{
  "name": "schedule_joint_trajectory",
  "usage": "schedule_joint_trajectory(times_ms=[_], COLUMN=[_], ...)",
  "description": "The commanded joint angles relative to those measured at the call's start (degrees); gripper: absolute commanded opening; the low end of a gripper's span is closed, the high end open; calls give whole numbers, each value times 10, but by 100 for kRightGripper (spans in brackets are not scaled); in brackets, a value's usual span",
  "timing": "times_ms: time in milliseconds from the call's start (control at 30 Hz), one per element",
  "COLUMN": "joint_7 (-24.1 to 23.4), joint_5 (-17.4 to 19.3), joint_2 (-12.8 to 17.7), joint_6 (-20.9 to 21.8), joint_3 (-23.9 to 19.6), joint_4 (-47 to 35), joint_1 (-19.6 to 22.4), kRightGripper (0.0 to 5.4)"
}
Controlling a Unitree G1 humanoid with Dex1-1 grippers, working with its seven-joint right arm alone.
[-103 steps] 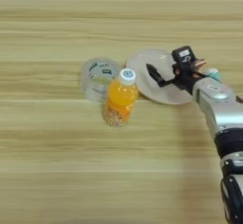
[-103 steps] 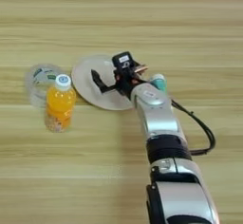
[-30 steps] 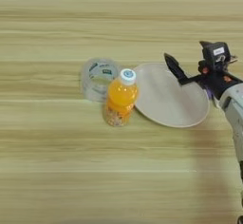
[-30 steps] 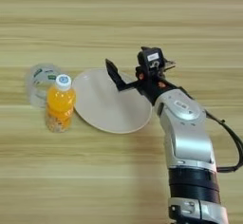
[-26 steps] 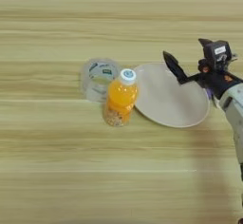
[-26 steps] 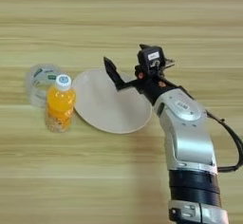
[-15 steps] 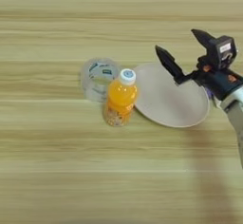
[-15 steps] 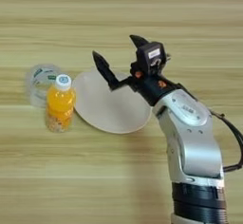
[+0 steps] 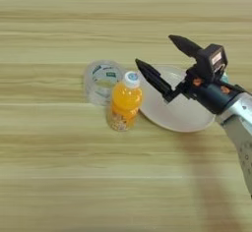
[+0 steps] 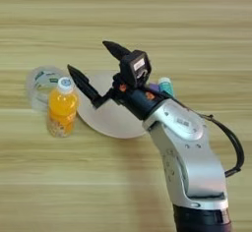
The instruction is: Move the objects on the table
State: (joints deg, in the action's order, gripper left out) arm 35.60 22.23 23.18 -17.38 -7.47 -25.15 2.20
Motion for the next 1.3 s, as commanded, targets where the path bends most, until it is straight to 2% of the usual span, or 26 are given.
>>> schedule_joint_trajectory(times_ms=[33,533,900,1300], joint_7=[0,12,20,23], joint_5=[-4,-24,-54,-78], joint_2=[4,-6,-17,-24], joint_6=[18,25,29,31], joint_3=[13,64,101,114], joint_4=[-17,12,80,115], joint_1=[21,17,26,32], kRightGripper=[535,535,535,535])
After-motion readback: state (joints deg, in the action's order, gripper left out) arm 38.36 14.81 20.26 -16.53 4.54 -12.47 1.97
